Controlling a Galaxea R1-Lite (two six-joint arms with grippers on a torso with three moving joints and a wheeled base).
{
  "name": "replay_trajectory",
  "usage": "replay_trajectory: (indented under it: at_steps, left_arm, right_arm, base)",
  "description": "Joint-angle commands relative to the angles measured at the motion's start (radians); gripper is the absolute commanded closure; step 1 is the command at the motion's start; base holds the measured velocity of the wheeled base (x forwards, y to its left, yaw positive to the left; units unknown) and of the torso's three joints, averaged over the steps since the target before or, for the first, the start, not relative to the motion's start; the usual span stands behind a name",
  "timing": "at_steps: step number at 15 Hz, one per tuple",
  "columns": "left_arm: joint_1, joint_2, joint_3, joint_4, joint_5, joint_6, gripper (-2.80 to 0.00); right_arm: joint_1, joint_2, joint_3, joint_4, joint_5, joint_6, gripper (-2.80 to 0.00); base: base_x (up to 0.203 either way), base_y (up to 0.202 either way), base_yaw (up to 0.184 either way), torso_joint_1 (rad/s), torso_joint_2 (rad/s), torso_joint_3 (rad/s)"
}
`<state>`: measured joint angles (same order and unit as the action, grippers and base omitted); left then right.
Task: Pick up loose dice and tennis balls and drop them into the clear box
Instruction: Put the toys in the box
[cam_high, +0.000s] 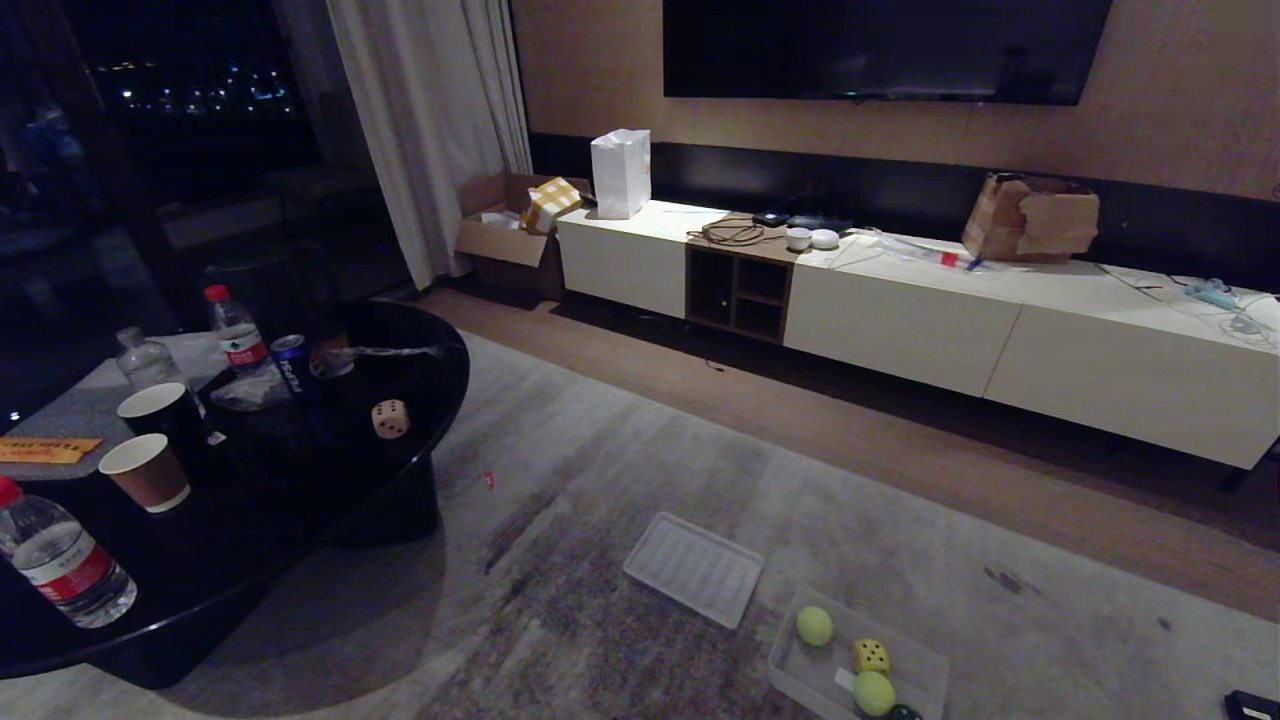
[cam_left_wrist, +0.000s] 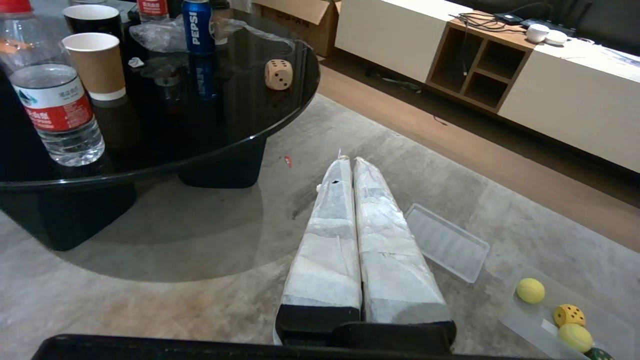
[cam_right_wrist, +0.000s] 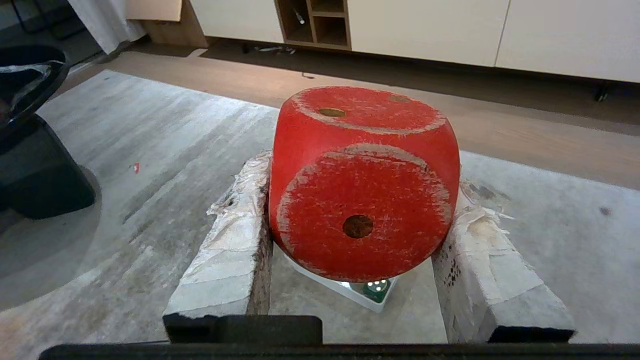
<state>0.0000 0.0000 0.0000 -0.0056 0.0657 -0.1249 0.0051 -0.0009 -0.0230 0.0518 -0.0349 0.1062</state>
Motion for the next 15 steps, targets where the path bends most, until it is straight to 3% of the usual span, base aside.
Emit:
replay_trajectory:
  at_steps: [1, 5, 15]
  left_arm:
    - [0.0, 0.001, 0.002, -0.001, 0.0, -0.002, 0.0]
    - [0.0, 0.001, 0.002, -0.001, 0.0, -0.004, 0.0]
    - [0.0, 0.002, 0.002, -0.001, 0.0, -0.004, 0.0]
  right_arm:
    - [0.001, 0.002, 0.0, 0.0, 0.0, 0.0, 0.0]
    - [0.001, 0.002, 0.0, 0.0, 0.0, 0.0, 0.0]
    - [0.001, 0.001, 0.0, 0.0, 0.0, 0.0, 0.0]
  base:
    - [0.0, 0.0, 0.0, 0.0, 0.0, 0.0]
    - [0.0, 0.0, 0.0, 0.001, 0.0, -0.058]
    - [0.0, 0.0, 0.0, 0.003, 0.0, -0.194]
